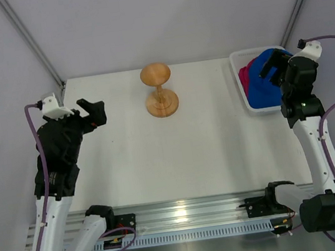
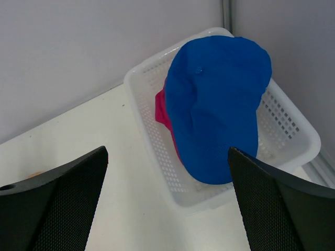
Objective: Stack the hats
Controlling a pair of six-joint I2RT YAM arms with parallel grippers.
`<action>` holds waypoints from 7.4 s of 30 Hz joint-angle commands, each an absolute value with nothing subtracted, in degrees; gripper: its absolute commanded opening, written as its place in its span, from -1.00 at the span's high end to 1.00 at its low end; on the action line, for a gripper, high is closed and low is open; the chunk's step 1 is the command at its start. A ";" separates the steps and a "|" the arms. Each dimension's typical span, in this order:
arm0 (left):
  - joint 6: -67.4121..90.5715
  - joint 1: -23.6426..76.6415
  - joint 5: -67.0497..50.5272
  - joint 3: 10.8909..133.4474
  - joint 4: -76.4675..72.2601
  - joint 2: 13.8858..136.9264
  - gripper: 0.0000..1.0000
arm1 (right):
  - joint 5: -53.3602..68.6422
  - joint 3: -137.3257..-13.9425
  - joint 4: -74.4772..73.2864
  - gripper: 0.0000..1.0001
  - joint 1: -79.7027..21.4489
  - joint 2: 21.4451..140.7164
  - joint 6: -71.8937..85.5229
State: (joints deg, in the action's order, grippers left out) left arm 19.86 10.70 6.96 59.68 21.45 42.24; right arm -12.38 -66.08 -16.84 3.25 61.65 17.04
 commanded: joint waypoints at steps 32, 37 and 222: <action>15.73 5.54 -12.48 60.12 21.09 45.00 -0.99 | -10.99 -95.27 -15.20 -0.65 13.10 108.54 13.01; 15.47 4.31 -13.01 60.29 21.36 45.26 -0.99 | -11.60 -95.19 -15.91 0.28 13.10 108.90 12.92; 12.75 3.43 -19.07 62.93 25.58 47.02 -0.99 | 36.22 -130.34 -26.81 1.00 -21.71 114.61 -10.11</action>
State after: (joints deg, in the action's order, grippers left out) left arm 14.37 4.19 -18.41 61.21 26.30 47.33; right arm 39.09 -126.21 -27.20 -21.34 115.85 -8.29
